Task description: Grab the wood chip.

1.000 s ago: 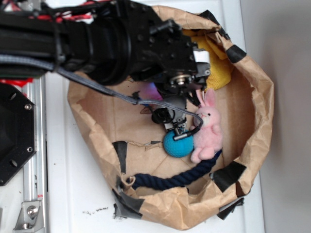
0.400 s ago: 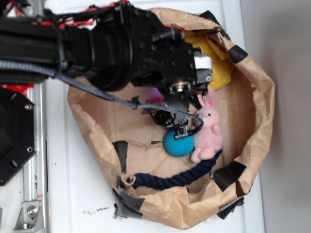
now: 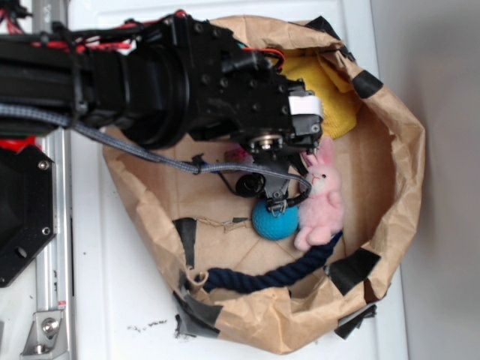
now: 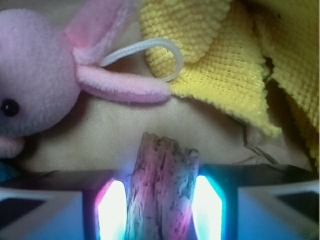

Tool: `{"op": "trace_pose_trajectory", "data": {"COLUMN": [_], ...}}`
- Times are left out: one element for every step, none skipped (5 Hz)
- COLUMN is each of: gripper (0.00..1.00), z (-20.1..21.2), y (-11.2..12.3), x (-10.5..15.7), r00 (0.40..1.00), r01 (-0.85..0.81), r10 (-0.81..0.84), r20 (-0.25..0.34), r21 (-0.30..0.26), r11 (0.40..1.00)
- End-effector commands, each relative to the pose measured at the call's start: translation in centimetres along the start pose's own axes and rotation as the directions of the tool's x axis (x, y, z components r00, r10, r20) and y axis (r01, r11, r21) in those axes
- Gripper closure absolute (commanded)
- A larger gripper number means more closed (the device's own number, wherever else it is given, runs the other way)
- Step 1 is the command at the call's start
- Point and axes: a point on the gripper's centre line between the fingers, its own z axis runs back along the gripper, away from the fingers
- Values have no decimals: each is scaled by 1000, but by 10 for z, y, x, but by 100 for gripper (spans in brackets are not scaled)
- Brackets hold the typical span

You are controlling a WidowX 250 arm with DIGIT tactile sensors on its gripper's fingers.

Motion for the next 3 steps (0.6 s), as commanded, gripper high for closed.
{"op": "trace_pose_trajectory", "data": {"gripper": [100, 100, 100], "z": [0, 50, 101], "y": [-3, -3, 3], "x": [-7, -7, -14], "r00": [999, 968, 975], "r01": [36, 244, 210], "r10": [-36, -244, -210], "r20": [-8, -56, -67], "r21": [-9, 4, -3], "r11": [999, 970, 978]}}
